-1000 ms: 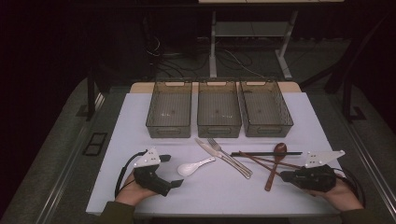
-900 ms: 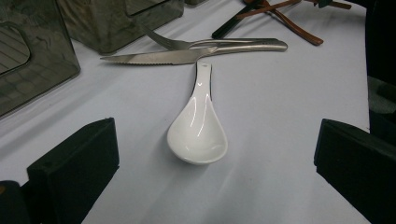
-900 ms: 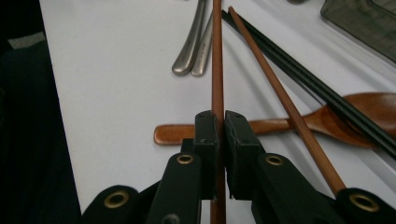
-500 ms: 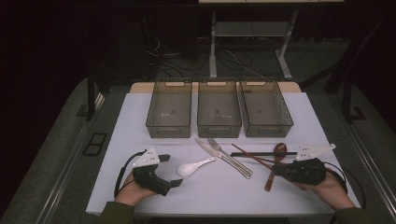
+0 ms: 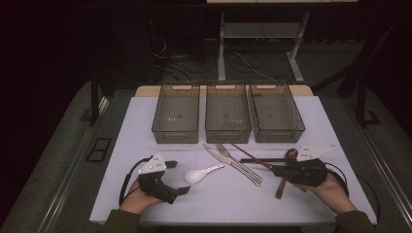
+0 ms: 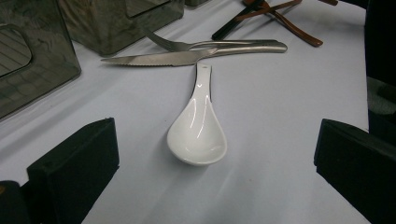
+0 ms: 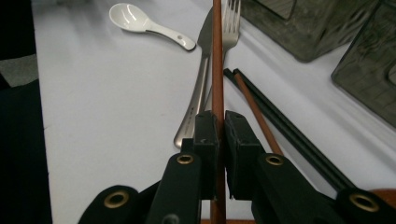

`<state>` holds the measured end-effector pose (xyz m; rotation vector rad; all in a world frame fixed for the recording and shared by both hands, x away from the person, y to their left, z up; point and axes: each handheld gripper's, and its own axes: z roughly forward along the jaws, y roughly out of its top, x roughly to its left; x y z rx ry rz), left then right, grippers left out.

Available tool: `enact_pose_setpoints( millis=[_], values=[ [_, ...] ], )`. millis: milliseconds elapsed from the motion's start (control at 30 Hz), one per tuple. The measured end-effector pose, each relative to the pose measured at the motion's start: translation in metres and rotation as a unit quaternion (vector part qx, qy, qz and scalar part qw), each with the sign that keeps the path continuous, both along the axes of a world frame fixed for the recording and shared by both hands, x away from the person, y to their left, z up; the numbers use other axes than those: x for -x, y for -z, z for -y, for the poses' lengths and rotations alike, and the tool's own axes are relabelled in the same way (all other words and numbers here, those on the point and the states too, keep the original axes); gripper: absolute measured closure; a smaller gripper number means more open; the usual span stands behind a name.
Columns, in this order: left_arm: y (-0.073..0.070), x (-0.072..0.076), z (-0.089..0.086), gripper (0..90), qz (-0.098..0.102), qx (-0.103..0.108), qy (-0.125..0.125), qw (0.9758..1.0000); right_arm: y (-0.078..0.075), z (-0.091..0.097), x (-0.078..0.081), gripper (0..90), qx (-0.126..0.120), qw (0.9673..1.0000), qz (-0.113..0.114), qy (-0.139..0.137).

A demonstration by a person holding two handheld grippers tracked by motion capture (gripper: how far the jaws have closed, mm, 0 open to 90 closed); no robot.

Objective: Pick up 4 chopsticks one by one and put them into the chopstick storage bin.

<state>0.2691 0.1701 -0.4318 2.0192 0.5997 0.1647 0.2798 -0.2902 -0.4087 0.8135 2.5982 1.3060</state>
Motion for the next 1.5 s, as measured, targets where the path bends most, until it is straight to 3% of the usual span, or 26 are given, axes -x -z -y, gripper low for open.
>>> enact_pose_setpoints(
  millis=[733, 1033, 1500],
  values=[
    [0.000, 0.001, 0.001, 0.0, 0.001, 0.000, 0.001, 1.0000, -0.016, -0.029, -0.015, 84.1, -0.025, 0.9995, 0.016, 0.013],
    [0.000, 0.001, 0.001, 0.0, 0.002, 0.004, 0.001, 1.0000, -0.022, -0.046, -0.032, 84.1, -0.044, 0.9986, 0.019, 0.023],
    [-0.001, 0.001, 0.000, 0.0, 0.003, 0.011, -0.002, 0.9999, -0.024, -0.065, -0.059, 84.0, -0.053, 0.9974, 0.010, 0.048]
  ],
)
